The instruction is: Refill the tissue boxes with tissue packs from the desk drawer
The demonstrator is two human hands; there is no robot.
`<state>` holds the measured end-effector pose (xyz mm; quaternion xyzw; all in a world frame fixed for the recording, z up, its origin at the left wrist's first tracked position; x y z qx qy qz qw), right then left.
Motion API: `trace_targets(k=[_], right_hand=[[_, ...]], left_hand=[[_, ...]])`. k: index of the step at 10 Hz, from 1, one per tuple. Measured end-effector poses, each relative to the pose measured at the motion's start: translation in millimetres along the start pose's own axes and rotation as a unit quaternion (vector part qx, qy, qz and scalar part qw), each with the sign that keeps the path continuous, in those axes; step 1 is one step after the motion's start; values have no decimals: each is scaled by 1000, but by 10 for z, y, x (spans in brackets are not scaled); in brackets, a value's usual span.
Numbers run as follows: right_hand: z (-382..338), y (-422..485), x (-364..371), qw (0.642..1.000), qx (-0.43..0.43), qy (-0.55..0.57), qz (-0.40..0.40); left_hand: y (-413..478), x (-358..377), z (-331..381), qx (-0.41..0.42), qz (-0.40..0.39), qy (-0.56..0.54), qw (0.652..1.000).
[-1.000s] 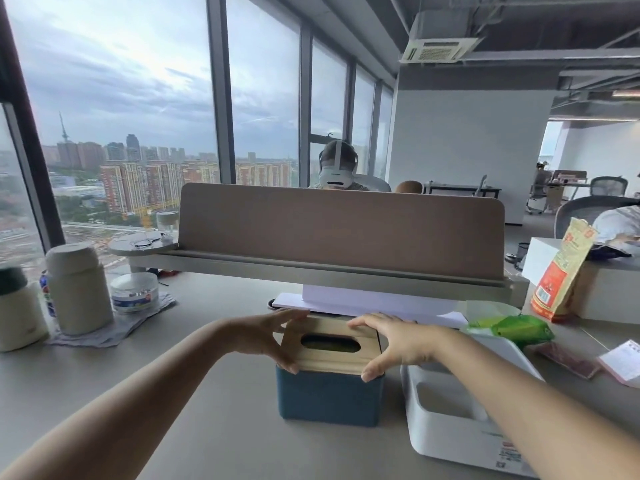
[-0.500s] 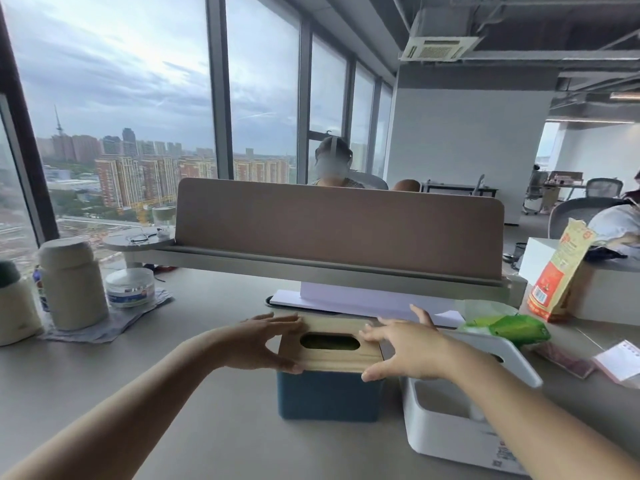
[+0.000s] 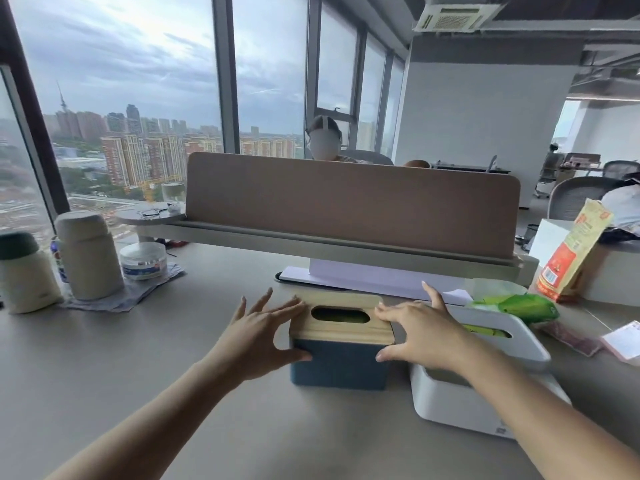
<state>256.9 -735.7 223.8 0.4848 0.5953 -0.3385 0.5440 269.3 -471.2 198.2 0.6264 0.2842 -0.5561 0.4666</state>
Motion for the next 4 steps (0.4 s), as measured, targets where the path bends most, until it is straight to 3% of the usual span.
trace_targets(k=[4], right_hand=[[-236,-227,-36,997,52,-53,-14]], left_hand=[[-172,5,125,-26,-47,-53,997]])
Point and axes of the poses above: each hand's wrist, its own y-axis towards the middle knuckle, its own x-axis out of the palm, z = x × y, the point moved 4 cm from there along y, towards the middle knuckle, and after that the axes turned 10 degrees about y, right-handed, at the moved point
